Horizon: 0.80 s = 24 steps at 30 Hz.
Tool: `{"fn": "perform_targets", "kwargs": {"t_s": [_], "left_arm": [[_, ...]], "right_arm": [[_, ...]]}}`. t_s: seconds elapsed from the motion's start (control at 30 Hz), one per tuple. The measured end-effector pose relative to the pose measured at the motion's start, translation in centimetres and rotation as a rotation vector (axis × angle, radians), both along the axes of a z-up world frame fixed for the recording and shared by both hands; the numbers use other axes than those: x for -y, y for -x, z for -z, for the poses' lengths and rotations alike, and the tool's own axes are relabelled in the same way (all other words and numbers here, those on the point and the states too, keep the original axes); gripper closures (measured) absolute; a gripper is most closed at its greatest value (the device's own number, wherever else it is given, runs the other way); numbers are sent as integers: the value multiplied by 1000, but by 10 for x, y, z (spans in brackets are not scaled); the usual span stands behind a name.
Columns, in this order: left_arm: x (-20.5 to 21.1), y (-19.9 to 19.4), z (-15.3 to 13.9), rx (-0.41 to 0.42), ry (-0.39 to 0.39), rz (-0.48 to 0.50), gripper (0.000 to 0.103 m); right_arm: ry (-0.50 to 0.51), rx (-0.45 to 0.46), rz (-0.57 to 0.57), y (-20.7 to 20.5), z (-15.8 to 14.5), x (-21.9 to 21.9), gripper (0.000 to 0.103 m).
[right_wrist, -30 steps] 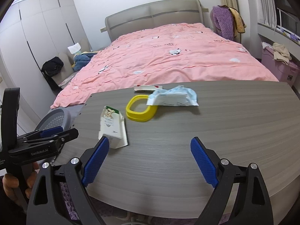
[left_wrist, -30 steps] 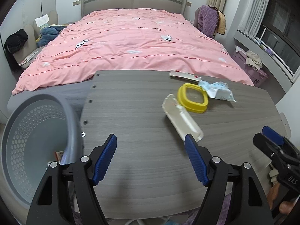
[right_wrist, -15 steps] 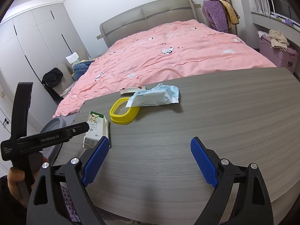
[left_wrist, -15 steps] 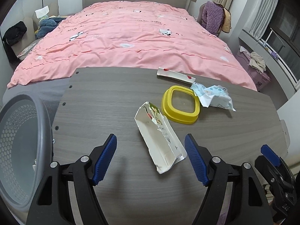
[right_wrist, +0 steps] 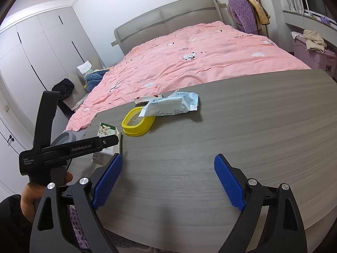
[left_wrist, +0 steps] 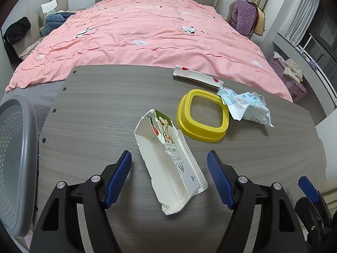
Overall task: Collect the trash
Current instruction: 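Grasp the white paper tray with the left gripper, then grasp the blue wet-wipe pack with the right gripper while the left gripper holds the tray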
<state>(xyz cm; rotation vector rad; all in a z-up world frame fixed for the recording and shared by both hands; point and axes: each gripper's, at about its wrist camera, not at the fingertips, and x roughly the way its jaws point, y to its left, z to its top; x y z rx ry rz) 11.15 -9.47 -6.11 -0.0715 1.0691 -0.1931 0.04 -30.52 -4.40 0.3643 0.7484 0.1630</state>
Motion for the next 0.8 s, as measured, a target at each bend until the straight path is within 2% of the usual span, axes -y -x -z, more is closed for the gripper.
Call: {"fn": "perform_targets", "kwargs": {"t_s": [0.1, 0.27, 0.33, 0.53, 0.63, 0.8], "left_arm": [[3, 1, 3, -5, -2, 1, 35], [4, 2, 6, -4, -6, 16, 57], [2, 4, 5, -7, 9, 25, 63], [-2, 12, 2, 6, -12, 28, 72], [-4, 18, -1, 19, -22, 25, 79], [-9, 21, -2, 22, -21, 18, 79]], "right_arm": [[-4, -1, 4, 1, 1, 2, 16], [-8, -5, 9, 1, 4, 6, 16], [-7, -4, 10, 0, 4, 6, 16], [-2, 1, -7, -6, 5, 13, 16], [8, 16, -59, -16, 2, 18, 15], [118, 51, -190, -44, -8, 18, 12]]}}
